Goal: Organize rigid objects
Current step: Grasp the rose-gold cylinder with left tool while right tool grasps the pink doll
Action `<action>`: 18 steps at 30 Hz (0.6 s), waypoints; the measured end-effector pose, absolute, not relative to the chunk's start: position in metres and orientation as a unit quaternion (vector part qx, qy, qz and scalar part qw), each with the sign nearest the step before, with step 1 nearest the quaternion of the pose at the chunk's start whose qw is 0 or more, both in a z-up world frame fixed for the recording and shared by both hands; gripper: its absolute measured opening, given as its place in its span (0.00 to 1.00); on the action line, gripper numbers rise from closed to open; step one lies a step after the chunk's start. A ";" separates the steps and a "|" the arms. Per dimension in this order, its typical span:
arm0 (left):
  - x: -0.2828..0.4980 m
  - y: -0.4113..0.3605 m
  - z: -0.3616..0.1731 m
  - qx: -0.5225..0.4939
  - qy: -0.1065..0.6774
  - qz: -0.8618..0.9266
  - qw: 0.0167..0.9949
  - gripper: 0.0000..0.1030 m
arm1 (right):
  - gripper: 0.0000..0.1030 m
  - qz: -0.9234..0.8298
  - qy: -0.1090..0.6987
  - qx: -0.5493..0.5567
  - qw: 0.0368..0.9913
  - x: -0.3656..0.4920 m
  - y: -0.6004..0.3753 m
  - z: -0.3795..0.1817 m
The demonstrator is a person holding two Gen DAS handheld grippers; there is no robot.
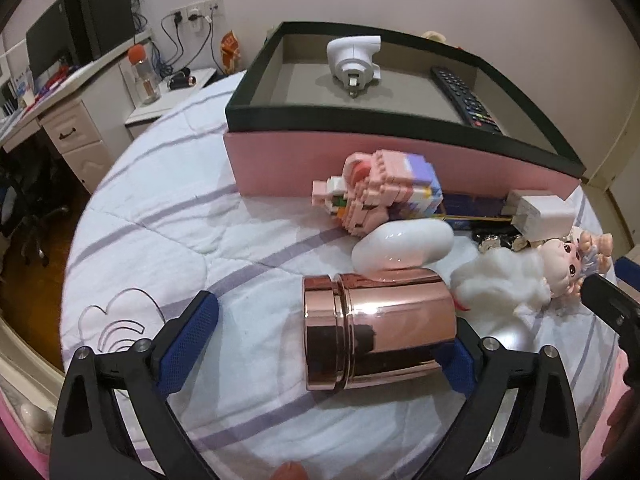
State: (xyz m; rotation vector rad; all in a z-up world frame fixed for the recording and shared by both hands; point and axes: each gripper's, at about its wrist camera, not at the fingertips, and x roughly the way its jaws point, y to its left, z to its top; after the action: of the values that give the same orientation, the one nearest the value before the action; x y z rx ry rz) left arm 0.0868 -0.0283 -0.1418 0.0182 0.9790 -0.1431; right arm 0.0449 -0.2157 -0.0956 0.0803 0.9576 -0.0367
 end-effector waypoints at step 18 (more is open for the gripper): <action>0.079 -0.009 -0.135 -0.016 0.455 -0.081 0.887 0.55 | 0.75 -0.012 0.447 0.009 0.895 0.058 -0.198 -0.113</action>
State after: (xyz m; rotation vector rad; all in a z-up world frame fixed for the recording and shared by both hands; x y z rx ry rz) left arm 0.0787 -0.0089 -0.1345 -0.0333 0.9455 -0.1682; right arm 0.0580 -0.1984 -0.1129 0.0188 0.9261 -0.0248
